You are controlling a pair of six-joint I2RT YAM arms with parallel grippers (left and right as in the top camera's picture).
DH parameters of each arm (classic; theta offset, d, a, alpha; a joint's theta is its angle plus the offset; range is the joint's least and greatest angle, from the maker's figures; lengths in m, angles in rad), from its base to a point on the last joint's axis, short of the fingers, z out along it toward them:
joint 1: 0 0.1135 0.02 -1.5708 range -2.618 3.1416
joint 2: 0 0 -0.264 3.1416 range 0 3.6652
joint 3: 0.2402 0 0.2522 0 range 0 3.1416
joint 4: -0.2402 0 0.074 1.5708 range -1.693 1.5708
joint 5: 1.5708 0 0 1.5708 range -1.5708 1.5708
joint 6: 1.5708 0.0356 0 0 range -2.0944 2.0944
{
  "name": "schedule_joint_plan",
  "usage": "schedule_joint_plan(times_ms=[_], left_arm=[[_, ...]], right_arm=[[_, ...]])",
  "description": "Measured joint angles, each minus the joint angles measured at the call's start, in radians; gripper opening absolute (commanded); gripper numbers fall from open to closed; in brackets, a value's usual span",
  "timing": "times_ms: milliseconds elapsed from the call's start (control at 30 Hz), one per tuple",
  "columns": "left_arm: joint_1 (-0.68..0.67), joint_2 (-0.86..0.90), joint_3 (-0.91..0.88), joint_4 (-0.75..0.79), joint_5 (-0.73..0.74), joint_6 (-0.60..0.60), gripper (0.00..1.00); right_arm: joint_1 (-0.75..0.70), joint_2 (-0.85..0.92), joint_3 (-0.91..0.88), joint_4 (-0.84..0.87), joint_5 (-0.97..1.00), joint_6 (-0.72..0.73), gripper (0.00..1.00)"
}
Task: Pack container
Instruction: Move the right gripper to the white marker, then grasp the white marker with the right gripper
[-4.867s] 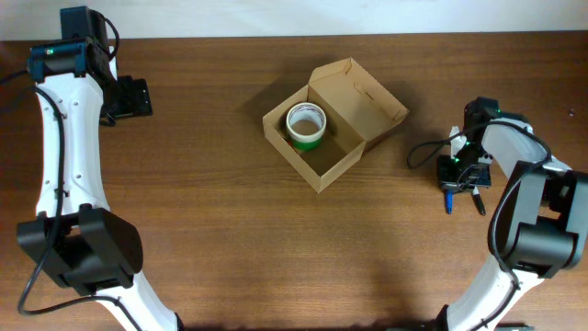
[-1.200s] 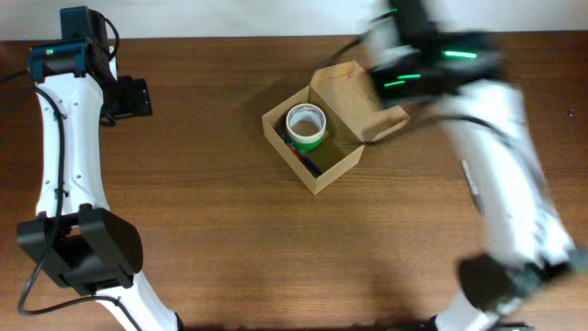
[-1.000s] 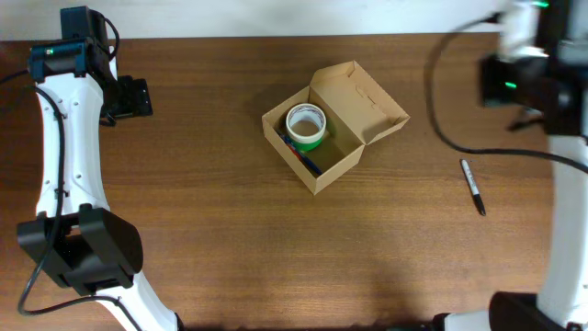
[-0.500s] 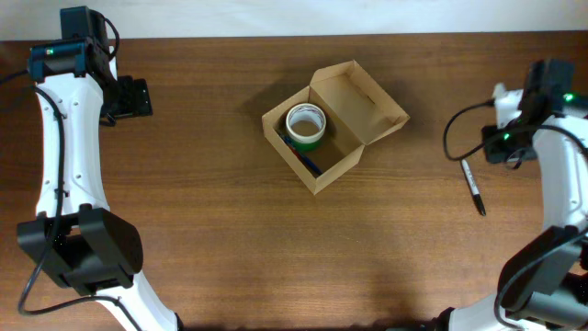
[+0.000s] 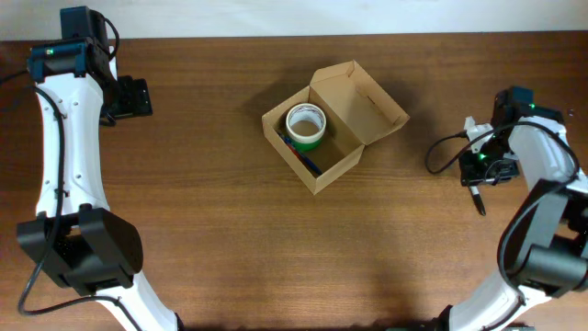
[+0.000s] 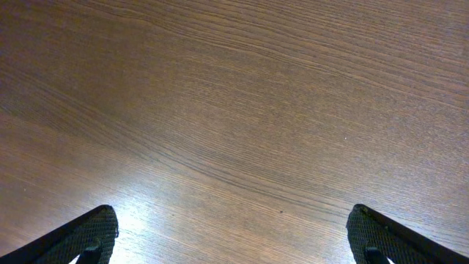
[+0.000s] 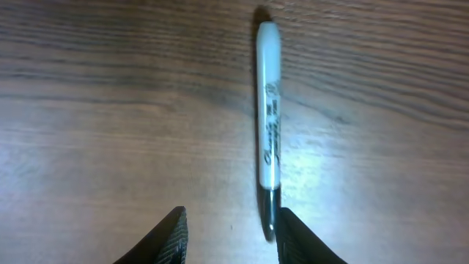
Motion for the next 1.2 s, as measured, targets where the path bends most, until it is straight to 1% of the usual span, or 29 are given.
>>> schedule_joint_plan(times_ms=[233, 467, 567, 667, 700, 800, 967, 1067, 1200], left_arm=[[0.0, 0.0, 0.0, 0.0, 0.0, 0.0, 1.0], [0.0, 0.0, 0.0, 0.0, 0.0, 0.0, 1.0], [0.0, 0.0, 0.0, 0.0, 0.0, 0.0, 1.0], [0.0, 0.0, 0.0, 0.0, 0.0, 0.0, 1.0], [0.0, 0.0, 0.0, 0.0, 0.0, 0.0, 1.0], [0.0, 0.0, 0.0, 0.0, 0.0, 0.0, 1.0], [0.0, 0.0, 0.0, 0.0, 0.0, 0.0, 1.0], [0.0, 0.0, 0.0, 0.0, 0.0, 0.0, 1.0], [0.0, 0.0, 0.0, 0.0, 0.0, 0.0, 1.0]], right_arm=[[0.0, 0.057, -0.001, 0.058, 0.003, -0.001, 0.4], [0.0, 0.109, -0.001, 0.076, 0.06, -0.004, 0.4], [0.0, 0.126, 0.001, 0.076, 0.067, -0.008, 0.32], [0.0, 0.128, 0.002, 0.075, 0.068, -0.016, 0.16], [0.0, 0.129, 0.002, 0.075, 0.068, -0.016, 0.12], [0.002, 0.13, 0.002, 0.075, 0.067, -0.013, 0.05], [0.002, 0.13, 0.005, 0.072, 0.05, -0.009, 0.04], [0.0, 0.13, 0.019, 0.063, 0.003, 0.011, 0.04], [0.001, 0.132, 0.104, -0.002, -0.077, 0.046, 0.04]])
